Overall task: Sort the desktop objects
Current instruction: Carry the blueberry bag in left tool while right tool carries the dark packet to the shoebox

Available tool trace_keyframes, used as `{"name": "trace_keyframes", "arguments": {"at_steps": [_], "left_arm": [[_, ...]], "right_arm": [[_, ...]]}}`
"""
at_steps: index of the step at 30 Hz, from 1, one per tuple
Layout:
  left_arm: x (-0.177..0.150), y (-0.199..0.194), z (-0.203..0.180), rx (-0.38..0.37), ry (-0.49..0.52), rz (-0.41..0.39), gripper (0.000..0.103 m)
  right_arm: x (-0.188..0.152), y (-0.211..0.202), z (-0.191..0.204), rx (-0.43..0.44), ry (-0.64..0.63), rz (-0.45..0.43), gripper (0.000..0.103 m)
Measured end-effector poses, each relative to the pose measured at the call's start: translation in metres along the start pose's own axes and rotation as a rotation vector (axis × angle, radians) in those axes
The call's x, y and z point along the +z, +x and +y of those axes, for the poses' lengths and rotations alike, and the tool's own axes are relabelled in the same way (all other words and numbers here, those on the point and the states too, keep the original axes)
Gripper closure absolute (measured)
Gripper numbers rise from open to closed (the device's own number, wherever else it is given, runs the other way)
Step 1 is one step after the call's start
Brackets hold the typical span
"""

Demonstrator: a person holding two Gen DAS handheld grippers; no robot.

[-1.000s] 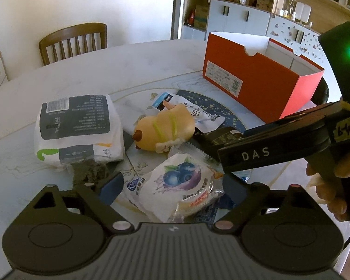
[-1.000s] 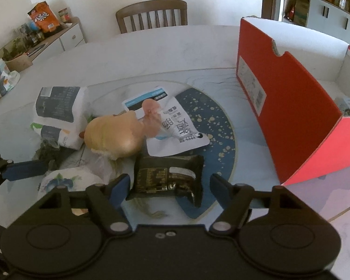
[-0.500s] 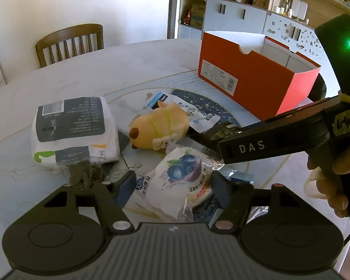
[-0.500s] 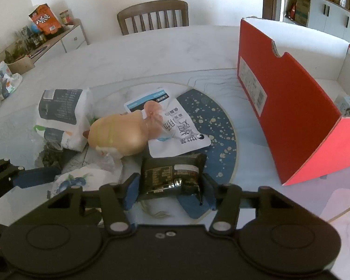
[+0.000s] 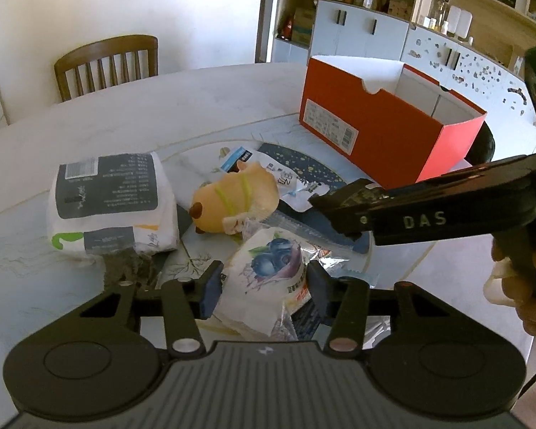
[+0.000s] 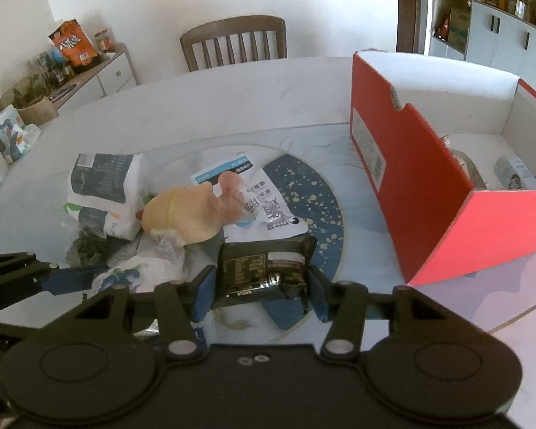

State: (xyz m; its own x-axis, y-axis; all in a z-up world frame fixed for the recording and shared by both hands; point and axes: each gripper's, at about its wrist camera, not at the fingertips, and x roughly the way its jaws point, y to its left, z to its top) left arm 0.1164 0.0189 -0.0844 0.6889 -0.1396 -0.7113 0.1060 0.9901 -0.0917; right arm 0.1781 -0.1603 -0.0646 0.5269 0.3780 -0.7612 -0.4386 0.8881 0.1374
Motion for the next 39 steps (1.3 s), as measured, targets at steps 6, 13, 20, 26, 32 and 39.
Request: {"name": "trace_keyframes", "arguments": {"at_steps": [6, 13, 20, 26, 32, 39], "left_arm": [[0.004, -0.011, 0.000, -0.004, -0.017, -0.017, 0.054], [0.014, -0.027, -0.005, -0.010, -0.032, -0.044, 0.054], [0.026, -0.044, -0.012, -0.021, -0.036, -0.069, 0.054], [0.035, -0.058, -0.020, -0.024, -0.026, -0.097, 0.054], [0.044, -0.072, -0.030, -0.013, -0.007, -0.151, 0.054], [0.058, -0.080, -0.048, -0.028, 0.018, -0.177, 0.054]], "right_arm": [[-0.002, -0.016, -0.002, 0.003, -0.003, -0.023, 0.051], [0.000, -0.035, -0.005, 0.009, 0.010, -0.048, 0.051], [0.004, -0.055, -0.010, 0.016, 0.040, -0.075, 0.051], [0.003, -0.071, -0.015, 0.023, 0.046, -0.087, 0.051], [0.007, -0.087, -0.023, 0.024, 0.058, -0.113, 0.050], [0.013, -0.105, -0.036, 0.023, 0.051, -0.139, 0.050]]}}
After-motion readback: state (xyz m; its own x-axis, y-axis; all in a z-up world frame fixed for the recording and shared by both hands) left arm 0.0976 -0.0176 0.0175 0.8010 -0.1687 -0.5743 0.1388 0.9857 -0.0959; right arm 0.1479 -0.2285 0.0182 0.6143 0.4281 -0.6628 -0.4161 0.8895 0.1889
